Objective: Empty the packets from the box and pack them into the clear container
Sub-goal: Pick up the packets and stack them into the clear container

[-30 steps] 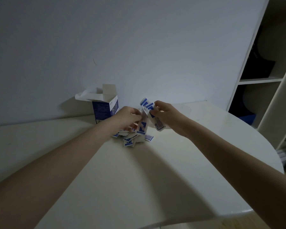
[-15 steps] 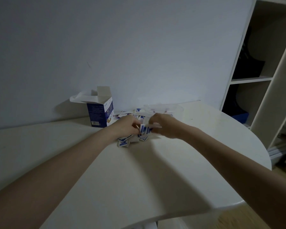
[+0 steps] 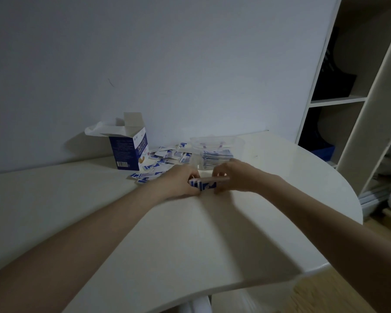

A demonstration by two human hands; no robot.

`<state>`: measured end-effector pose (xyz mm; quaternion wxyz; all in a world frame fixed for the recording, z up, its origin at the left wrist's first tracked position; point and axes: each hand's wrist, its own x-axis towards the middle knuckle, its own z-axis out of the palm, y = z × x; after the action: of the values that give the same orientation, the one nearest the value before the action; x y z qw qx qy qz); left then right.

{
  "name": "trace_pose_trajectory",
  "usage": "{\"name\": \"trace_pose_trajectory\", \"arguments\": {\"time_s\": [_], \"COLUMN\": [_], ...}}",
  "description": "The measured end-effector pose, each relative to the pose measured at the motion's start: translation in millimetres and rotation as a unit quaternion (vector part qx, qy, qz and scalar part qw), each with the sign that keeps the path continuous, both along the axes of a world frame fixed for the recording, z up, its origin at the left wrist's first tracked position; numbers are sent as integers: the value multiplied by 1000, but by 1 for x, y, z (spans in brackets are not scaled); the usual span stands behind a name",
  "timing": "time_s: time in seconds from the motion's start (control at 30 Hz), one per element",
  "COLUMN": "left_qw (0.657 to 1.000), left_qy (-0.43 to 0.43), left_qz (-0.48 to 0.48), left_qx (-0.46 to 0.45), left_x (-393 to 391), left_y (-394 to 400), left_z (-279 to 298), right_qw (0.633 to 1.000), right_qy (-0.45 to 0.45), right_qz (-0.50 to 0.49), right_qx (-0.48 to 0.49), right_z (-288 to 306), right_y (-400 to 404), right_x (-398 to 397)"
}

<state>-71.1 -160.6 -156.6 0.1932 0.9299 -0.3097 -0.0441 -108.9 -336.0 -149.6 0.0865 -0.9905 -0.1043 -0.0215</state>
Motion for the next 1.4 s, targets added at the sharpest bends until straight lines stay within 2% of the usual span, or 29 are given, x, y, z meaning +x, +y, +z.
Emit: {"name": "trace_pose_trajectory", "arguments": {"time_s": [0.07,0.13,0.37,0.53,0.6,0.67,0.73,0.77,0.8,0.87,0.93,0.97,1.03,1.1,1.17,1.23,1.3,1.4], "left_qw": [1000,1000,998,1000,1000,1000,994,981,954,873,823,820,831,874,934,969,983,985], "left_qy": [-20,-28,5,4,-12,-24,-3,32,84,201,265,272,260,197,101,34,9,-52], "left_qz": [1,-5,8,9,12,19,50,74,93,106,104,105,120,155,178,173,166,162], "left_qx": [3,-8,-70,-15,11,-2,-93,-175,-272,-432,-491,-492,-476,-416,-294,-170,-76,32], "left_x": [0,0,2,6,8,15,26,32,38,47,54,57,65,76,86,90,95,98], "left_y": [0,0,0,5,5,3,0,-2,-6,-15,-26,-31,-40,-49,-57,-65,-73,-81], "left_z": [-2,-3,-5,0,9,23,43,53,62,76,84,84,80,72,67,64,61,58], "right_qw": [999,999,998,1000,1000,997,987,974,950,886,855,850,840,850,881,907,928,946], "right_qy": [34,48,27,14,9,-13,-50,-59,-56,-45,-47,-52,-62,-68,-65,-53,-40,-32], "right_qz": [-19,-24,-11,-6,-2,-16,-46,-59,-70,-78,-97,-114,-164,-214,-245,-258,-263,-260], "right_qx": [-22,-1,47,6,30,76,144,211,299,454,508,512,513,476,400,330,262,189], "right_z": [4,5,6,5,9,20,34,42,51,64,72,74,74,71,66,60,56,49], "right_y": [-11,-16,-13,-8,-9,-16,-25,-29,-34,-41,-44,-45,-46,-47,-46,-43,-38,-32], "right_x": [-1,-3,-6,-3,-1,6,16,21,26,34,42,46,56,69,80,89,96,100]}}
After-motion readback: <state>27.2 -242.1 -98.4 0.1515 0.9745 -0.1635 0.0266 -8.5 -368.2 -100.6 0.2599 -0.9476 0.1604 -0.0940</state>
